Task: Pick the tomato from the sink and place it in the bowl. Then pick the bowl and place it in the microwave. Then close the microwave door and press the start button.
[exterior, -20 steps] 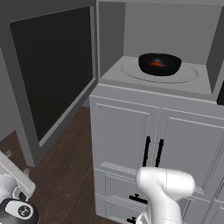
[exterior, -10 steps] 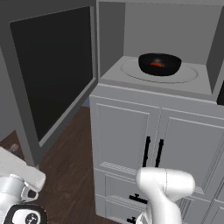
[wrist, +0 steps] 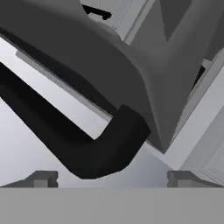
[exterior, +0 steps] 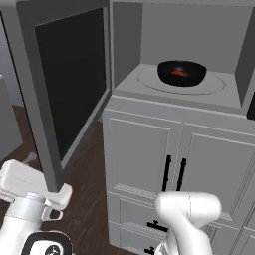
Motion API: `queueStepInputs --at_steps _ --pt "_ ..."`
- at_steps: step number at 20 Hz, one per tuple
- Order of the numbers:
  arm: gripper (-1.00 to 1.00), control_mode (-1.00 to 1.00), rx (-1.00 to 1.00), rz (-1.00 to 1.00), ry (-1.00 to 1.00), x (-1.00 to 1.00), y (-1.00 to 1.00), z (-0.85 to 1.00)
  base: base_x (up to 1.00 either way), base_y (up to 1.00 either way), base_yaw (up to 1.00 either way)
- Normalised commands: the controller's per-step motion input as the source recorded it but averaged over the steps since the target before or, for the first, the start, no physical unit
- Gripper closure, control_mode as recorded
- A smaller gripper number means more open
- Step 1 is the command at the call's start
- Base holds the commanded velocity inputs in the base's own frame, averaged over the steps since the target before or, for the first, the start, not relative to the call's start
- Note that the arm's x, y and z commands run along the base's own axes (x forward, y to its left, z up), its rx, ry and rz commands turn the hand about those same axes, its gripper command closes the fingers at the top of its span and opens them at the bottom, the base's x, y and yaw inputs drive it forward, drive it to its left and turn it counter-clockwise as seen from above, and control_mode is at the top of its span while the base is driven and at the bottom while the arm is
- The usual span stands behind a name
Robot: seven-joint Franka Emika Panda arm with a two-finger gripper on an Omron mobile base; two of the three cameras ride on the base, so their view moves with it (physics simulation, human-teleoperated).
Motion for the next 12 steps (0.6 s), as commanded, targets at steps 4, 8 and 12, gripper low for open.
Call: queueStepInputs --at_steps 4,8,12 --pt "-1.0 -1.0 0.18 0.0 -0.27 -0.26 -0.75 0.17 0.0 0.0 0.0" --pt "-1.0 -1.0 0.23 0.0 -0.23 -0.33 -0.97 0.09 0.0 0.0 0.0" --pt "-1.0 -1.0 0.25 0.0 -0.19 -0.24 -1.0 0.11 0.0 0.0 0.0"
